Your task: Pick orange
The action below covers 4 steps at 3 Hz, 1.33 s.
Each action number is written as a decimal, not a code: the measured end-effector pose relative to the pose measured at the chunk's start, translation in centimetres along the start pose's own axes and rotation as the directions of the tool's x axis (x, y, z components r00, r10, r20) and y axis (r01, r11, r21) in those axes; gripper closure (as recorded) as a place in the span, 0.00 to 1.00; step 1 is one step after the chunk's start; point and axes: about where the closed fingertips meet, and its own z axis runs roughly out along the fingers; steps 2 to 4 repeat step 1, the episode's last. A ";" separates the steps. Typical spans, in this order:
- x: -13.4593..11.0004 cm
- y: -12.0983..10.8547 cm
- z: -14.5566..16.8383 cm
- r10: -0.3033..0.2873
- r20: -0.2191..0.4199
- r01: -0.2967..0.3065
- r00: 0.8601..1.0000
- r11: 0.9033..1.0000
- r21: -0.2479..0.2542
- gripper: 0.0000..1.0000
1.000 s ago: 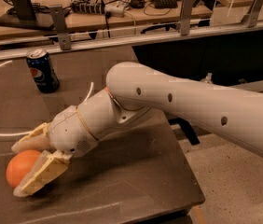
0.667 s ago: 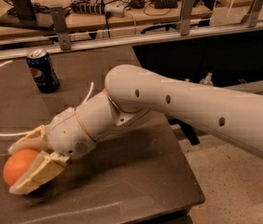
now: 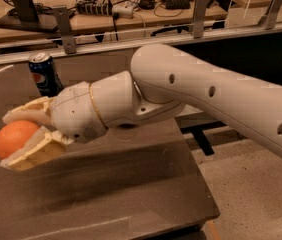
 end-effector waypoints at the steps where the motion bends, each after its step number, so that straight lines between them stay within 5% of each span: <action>1: -0.6 -0.3 -0.3 -0.013 0.002 0.013 1.000 1.000 0.011 1.00; 4: -0.6 -0.3 -0.3 -0.013 0.002 0.013 1.000 1.000 0.011 1.00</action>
Offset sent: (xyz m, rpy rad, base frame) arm 0.0000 0.0000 0.0000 0.0000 0.0000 0.0000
